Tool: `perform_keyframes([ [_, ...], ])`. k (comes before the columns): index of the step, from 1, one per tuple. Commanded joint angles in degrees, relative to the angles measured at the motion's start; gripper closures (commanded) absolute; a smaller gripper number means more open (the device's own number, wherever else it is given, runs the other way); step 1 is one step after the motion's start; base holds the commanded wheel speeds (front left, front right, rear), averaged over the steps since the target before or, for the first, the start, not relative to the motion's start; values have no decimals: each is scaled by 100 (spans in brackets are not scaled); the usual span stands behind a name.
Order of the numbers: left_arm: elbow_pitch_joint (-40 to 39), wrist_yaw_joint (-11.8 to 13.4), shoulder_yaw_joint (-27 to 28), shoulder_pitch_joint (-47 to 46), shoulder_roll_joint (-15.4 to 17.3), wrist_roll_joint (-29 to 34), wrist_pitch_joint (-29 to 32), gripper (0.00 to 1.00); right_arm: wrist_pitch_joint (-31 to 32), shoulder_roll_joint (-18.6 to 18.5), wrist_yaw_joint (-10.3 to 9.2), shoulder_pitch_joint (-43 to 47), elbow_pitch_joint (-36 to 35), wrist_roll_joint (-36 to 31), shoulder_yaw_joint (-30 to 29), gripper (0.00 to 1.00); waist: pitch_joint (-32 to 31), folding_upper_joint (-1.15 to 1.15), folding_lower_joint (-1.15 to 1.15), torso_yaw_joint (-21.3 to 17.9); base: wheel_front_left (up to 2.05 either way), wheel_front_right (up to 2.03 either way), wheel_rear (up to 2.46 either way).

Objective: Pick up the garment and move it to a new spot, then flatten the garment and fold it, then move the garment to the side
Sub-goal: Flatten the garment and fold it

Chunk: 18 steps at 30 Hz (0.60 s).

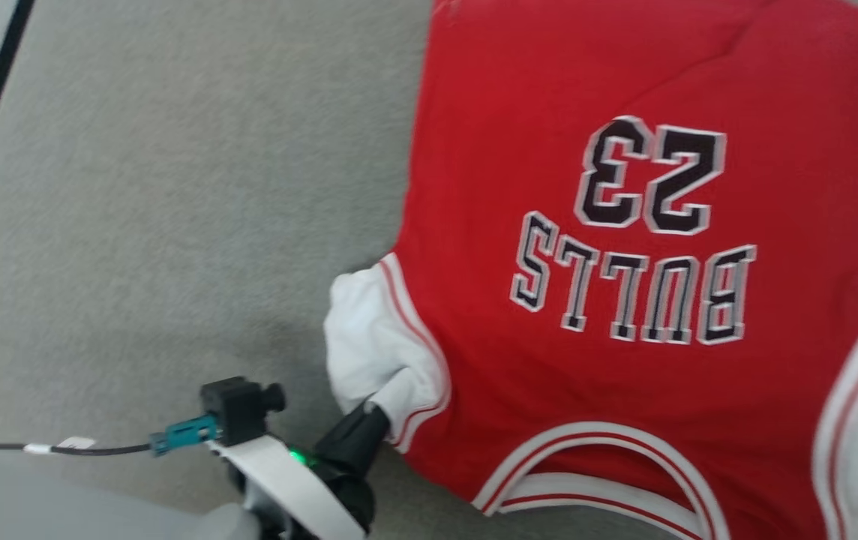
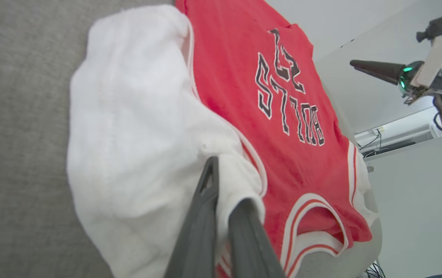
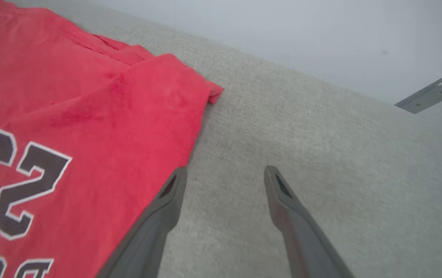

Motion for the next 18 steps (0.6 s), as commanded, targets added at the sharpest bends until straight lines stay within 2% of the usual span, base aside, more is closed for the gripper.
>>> perform_keyframes([
  [1, -41, -11, -51, -117, -74, 39, -27, 100, 64, -1, -1, -219, 198, -101, 142, 0, 292, 0, 0, 337, 0, 0, 0],
  [7, -48, -11, -258, -333, -296, 92, -70, 100, 327, 80, -2, -1235, 1229, -393, 503, 0, 600, 0, 0, 649, 0, 0, 0],
  [13, 19, -11, -406, -533, -433, 37, -90, 100, 640, 420, 0, -1722, 2135, -589, 793, 0, 723, 0, 0, 746, 0, 0, 0],
  [14, 34, -11, -427, -561, -446, 28, -94, 100, 653, 491, 0, -1753, 2225, -583, 842, 24, 722, 0, 0, 748, 0, 0, 0],
  [15, 48, -11, -450, -592, -459, 19, -97, 100, 639, 533, 1, -1776, 2308, -584, 906, 64, 705, 0, 0, 751, 0, 0, 0],
  [16, 58, -11, -466, -617, -458, 3, -101, 100, 609, 559, 1, -1792, 2385, -581, 953, 85, 680, 0, 0, 748, 0, 0, 0],
  [17, 77, -11, -468, -633, -445, -16, -104, 100, 575, 571, 1, -1806, 2441, -565, 1000, 100, 646, 0, 0, 734, 0, 0, 0],
  [18, 97, -11, -465, -634, -423, -33, -106, 100, 534, 561, 0, -1800, 2497, -540, 1034, 100, 592, 0, 0, 712, 0, 0, 0],
])
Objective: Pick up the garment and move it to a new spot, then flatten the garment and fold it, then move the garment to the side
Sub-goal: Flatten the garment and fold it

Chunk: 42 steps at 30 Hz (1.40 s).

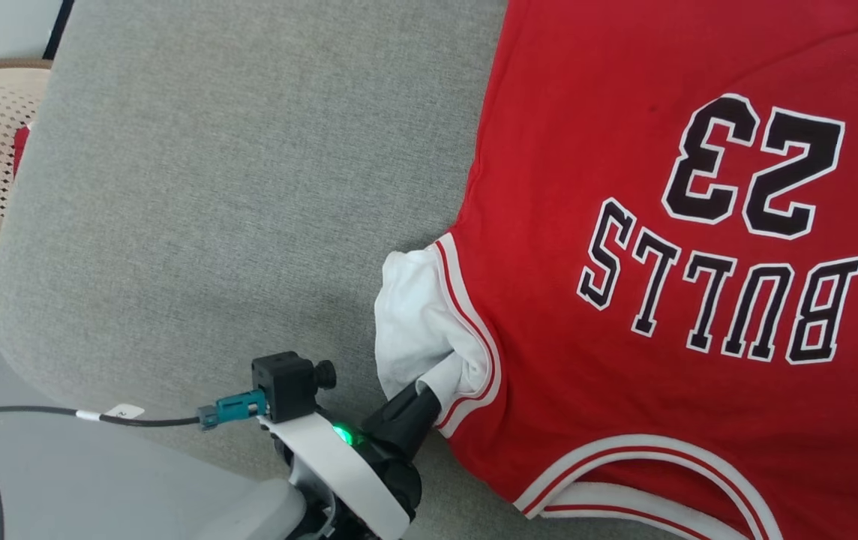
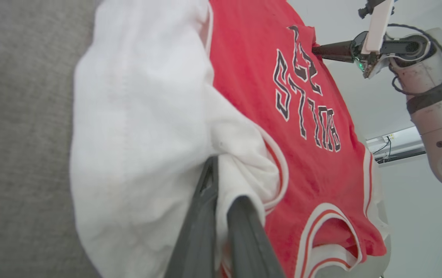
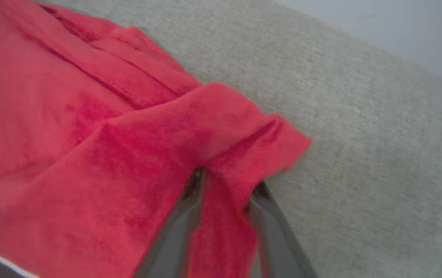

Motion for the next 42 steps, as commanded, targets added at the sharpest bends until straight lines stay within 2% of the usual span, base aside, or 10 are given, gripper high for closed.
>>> perform_keyframes([
  [1, 35, -11, 21, -51, 40, -76, -32, 100, -28, 81, 2, 200, 194, 59, 128, 100, -114, 0, 0, -58, 0, 0, 0],
  [5, 123, -12, 174, 71, 125, -111, -33, 100, -426, 25, 1, 227, 143, 309, 232, 100, -447, 0, 0, -237, 0, 0, 0],
  [10, 285, -12, 435, 322, 318, -130, -34, 100, -621, -237, 1, 790, -442, 972, 626, 100, -943, 0, 0, -580, 0, 0, 0],
  [17, 443, -12, 840, 794, 558, -101, -28, 100, -651, -1079, 1, 2543, -1962, 1939, 917, 100, -1460, 0, 0, -1068, 0, 0, 0],
  [23, 553, -11, 1147, 1050, 616, -32, -29, 100, -655, -1391, 0, 4184, -2897, 2402, 563, 100, -1649, 0, 0, -1344, 0, 0, 0],
  [30, 599, -12, 1418, 1239, 621, 8, -28, 100, -389, -1173, 1, 6370, -4061, 2544, 14, 100, -1768, 0, 0, -1534, 0, 0, 0],
  [36, 613, -12, 1441, 1218, 591, 57, -28, 100, -271, -647, 1, 7193, -4765, 2288, -371, 100, -1743, 0, 0, -1577, 0, 0, 0],
  [37, 623, -12, 1440, 1207, 586, 65, -28, 100, -293, -575, 1, 7210, -4837, 2199, -473, 56, -1741, 0, 0, -1580, 0, 0, 0],
  [38, 628, -12, 1440, 1196, 583, 67, -28, 100, -306, -541, 1, 7209, -4907, 2112, -585, 0, -1742, 0, 0, -1580, 0, 0, 0],
  [42, 634, -12, 1403, 1162, 572, 92, -29, 100, -184, -606, 1, 7094, -5296, 2029, -1170, 0, -1746, 0, 0, -1537, 0, 0, 0],
])
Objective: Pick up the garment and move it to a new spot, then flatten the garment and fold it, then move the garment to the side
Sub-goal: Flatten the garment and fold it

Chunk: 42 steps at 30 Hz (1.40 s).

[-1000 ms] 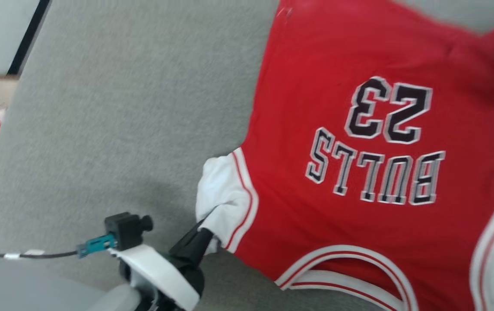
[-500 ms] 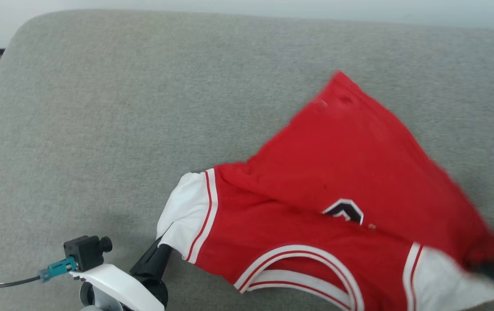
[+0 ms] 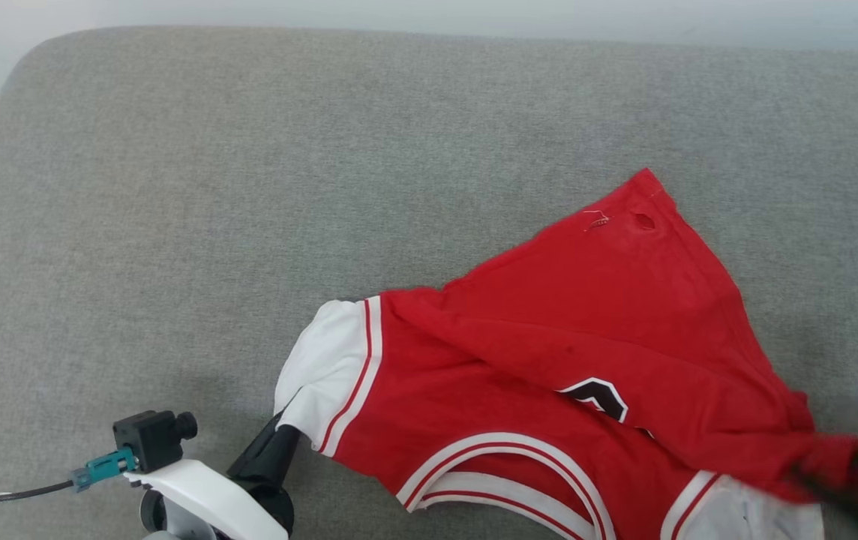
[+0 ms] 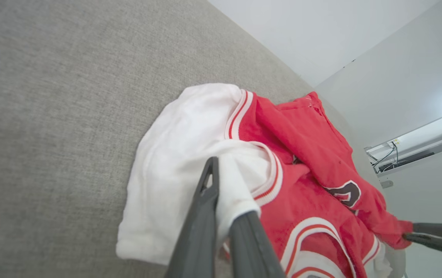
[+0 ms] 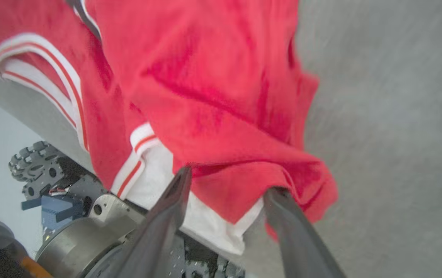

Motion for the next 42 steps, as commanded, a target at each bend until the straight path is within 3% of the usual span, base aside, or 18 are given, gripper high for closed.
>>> perform_keyframes([
  [1, 5, -12, -5, -46, -12, 39, -13, 100, 42, -79, 0, -148, -119, 35, -204, 0, 9, 0, 0, 31, 0, 0, 0],
  [5, -16, -12, -97, -135, -94, 114, -13, 100, 301, -230, 0, -611, -392, 93, -912, 0, 71, 0, 0, 164, 0, 0, 0],
  [9, -40, -11, -180, -269, -216, 173, -13, 100, 205, -167, 0, -1600, -191, -66, -911, 0, 225, 0, 0, 354, 0, 0, 0],
  [18, 9, -12, -389, -658, -614, 278, -13, 100, 106, 63, 0, -3845, 1522, -680, 775, 0, 846, 0, 0, 863, 0, 0, 0],
  [26, 65, -11, -506, -911, -789, 282, -13, 100, 61, 0, 0, -4789, 2738, -927, 1950, 0, 1130, 0, 0, 1072, 0, 0, 0],
  [31, 82, -12, -516, -975, -797, 293, -13, 100, 35, 55, 0, -4932, 3320, -713, 2625, 0, 1146, 0, 0, 1073, 0, 0, 0],
  [32, 86, -12, -512, -984, -786, 284, -13, 100, 26, 44, 1, -4952, 3381, -667, 2736, 10, 1138, 0, 0, 1055, 0, 0, 0],
  [34, 105, -12, -524, -1016, -753, 279, -13, 100, -82, 49, 1, -5002, 3497, -554, 2894, 86, 1100, 0, 0, 1008, 0, 0, 0],
  [35, 126, -12, -537, -1052, -732, 281, -13, 100, -210, 68, 1, -5067, 3542, -508, 2920, 100, 1072, 0, 0, 971, 0, 0, 0],
  [37, 178, -12, -596, -1166, -683, 222, -13, 100, -488, 102, 0, -5243, 3644, -450, 2916, 97, 1015, 0, 0, 883, 0, 0, 0],
  [42, 467, -11, -752, -1910, -460, 140, 142, 100, -1080, 200, -2, -5816, 3979, -374, 2853, 100, 837, 0, 0, 566, 0, 0, 0],
])
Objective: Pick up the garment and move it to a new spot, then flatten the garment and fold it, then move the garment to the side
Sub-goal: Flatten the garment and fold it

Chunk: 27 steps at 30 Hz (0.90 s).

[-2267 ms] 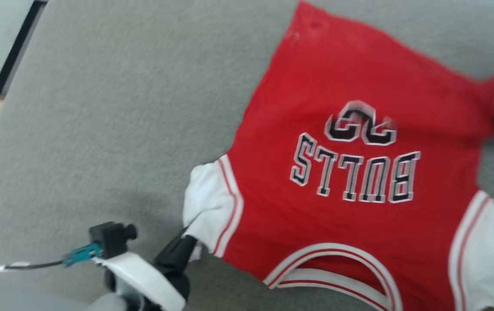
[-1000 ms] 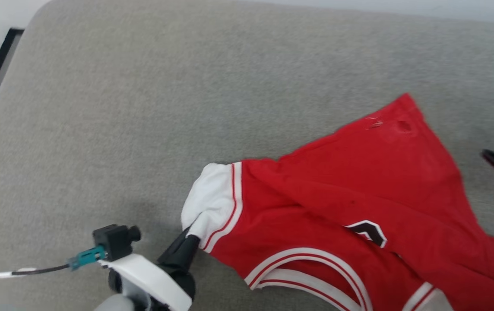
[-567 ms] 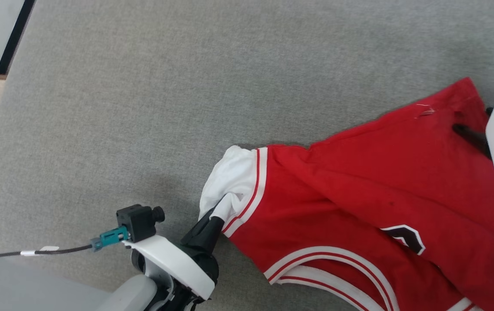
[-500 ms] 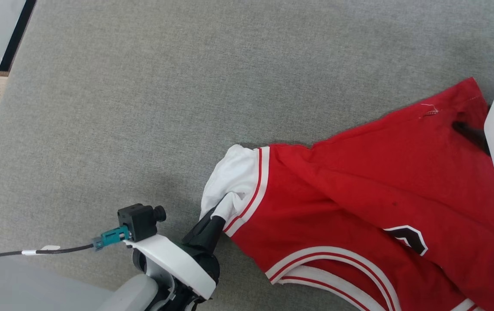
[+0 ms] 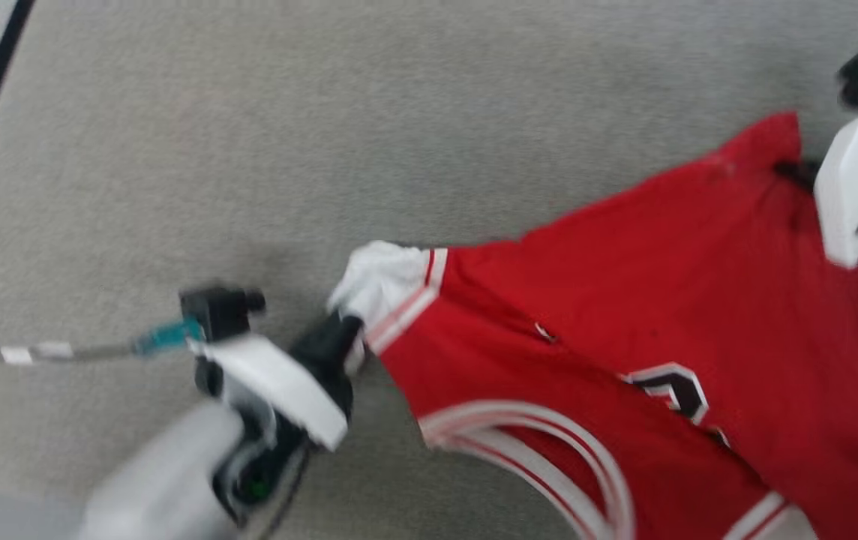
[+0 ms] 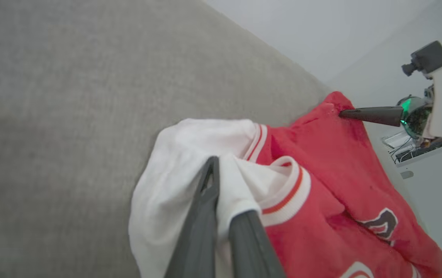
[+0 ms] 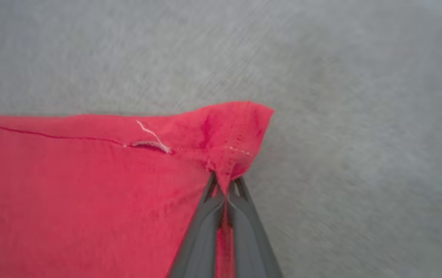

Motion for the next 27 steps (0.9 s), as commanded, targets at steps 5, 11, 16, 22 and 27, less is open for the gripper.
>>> perform_keyframes([
  [5, 403, -9, 156, -1366, 236, -364, 289, 100, -672, 389, -3, -831, 750, 120, -582, 100, -100, 0, 0, -556, 0, 0, 0],
  [11, 1319, -3, 763, -2975, 337, -760, 344, 100, -1778, 974, -2, -1873, 1646, -153, -1189, 100, 78, 0, 0, -1093, 0, 0, 0],
  [16, 2109, -2, 1151, -4275, 382, -808, 337, 100, -2784, 1345, -4, -2740, 2278, -394, -1639, 100, 170, 0, 0, -1391, 0, 0, 0],
  [22, 2511, 1, 1324, -5448, 387, -705, 151, 100, -3766, 1593, -6, -3483, 2772, -598, -1998, 100, 137, 0, 0, -1565, 0, 0, 0],
  [27, 2432, 2, 1360, -5893, 314, -845, 20, 100, -4355, 1735, -8, -3746, 3144, -668, -2024, 100, -34, 0, 0, -1605, 0, 0, 0],
])
